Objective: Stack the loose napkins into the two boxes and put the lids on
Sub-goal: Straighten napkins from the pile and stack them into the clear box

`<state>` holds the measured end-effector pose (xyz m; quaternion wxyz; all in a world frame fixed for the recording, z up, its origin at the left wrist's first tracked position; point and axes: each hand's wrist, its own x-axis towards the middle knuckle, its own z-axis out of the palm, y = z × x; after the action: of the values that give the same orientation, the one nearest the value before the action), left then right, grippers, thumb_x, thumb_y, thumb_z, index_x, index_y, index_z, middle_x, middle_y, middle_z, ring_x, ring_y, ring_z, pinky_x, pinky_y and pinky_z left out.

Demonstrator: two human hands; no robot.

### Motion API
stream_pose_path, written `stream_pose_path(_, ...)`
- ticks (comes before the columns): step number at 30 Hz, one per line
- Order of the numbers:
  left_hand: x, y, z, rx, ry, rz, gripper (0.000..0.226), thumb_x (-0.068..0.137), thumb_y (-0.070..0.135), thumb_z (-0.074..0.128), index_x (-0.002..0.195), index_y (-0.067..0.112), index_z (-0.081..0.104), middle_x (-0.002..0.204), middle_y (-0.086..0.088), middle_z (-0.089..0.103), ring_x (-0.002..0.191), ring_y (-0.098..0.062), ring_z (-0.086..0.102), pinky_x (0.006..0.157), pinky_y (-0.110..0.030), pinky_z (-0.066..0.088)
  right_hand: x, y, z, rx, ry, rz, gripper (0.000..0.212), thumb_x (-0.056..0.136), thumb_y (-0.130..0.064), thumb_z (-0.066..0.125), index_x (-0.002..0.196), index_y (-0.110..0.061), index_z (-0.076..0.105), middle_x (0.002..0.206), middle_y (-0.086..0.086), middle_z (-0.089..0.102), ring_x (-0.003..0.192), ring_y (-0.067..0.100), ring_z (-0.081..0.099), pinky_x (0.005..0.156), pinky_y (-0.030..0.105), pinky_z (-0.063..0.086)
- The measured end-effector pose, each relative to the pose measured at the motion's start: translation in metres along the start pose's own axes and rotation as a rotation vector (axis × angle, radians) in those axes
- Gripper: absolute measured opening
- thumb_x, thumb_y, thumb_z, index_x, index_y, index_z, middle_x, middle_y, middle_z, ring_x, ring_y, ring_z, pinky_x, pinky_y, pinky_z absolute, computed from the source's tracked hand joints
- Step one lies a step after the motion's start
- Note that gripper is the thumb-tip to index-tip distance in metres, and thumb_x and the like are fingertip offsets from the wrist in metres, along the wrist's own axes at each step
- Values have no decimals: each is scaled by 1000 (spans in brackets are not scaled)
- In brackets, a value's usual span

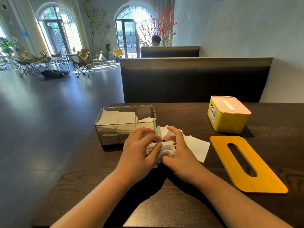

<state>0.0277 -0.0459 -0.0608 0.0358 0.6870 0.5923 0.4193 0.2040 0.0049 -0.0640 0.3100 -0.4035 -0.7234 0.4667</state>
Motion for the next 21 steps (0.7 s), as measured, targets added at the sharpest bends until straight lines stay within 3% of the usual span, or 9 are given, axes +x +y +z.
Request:
stream_pose_path(3,11,10,0,56,-94,4,14,100,44,64,109,38,73,129,18,59,128,-5,45,111,-48,42,1,2,-3,37,11,18,95,92,-2,71,150,-58,20,126,-16,51,107,13,67,88,22,60)
stream_pose_path(6,18,15,0,60,-115,15,20,99,47,61,108,34,74,120,17,62,120,-6,50,106,-46,46,3,4,-6,73,18,36,92,94,-5,73,149,-60,23,136,-10,53,112,13,67,94,28,60)
stream_pose_path(9,24,20,-5,64,-144,9,29,96,57,58,108,35,73,116,17,62,114,-6,52,101,-39,49,3,4,-7,88,3,40,94,93,-2,74,150,-58,25,137,-7,55,110,13,68,90,27,61)
stream_pose_path(13,33,26,-8,127,-242,-11,21,98,50,65,110,36,74,116,17,61,111,-4,53,100,-33,52,5,5,-6,88,21,26,90,94,-8,75,149,-60,26,139,-2,58,113,15,70,96,37,61)
stream_pose_path(18,42,29,-6,138,-300,-45,20,99,45,66,113,34,75,117,15,63,110,-7,56,100,-35,54,6,4,-6,57,-19,34,100,90,-4,77,150,-59,19,141,-5,55,109,14,70,93,31,61)
stream_pose_path(21,45,34,-5,163,-342,9,20,98,45,67,113,36,76,121,14,62,112,-6,54,100,-34,53,6,1,-5,25,-54,36,108,91,-5,78,155,-56,7,144,-17,47,109,2,64,97,22,56)
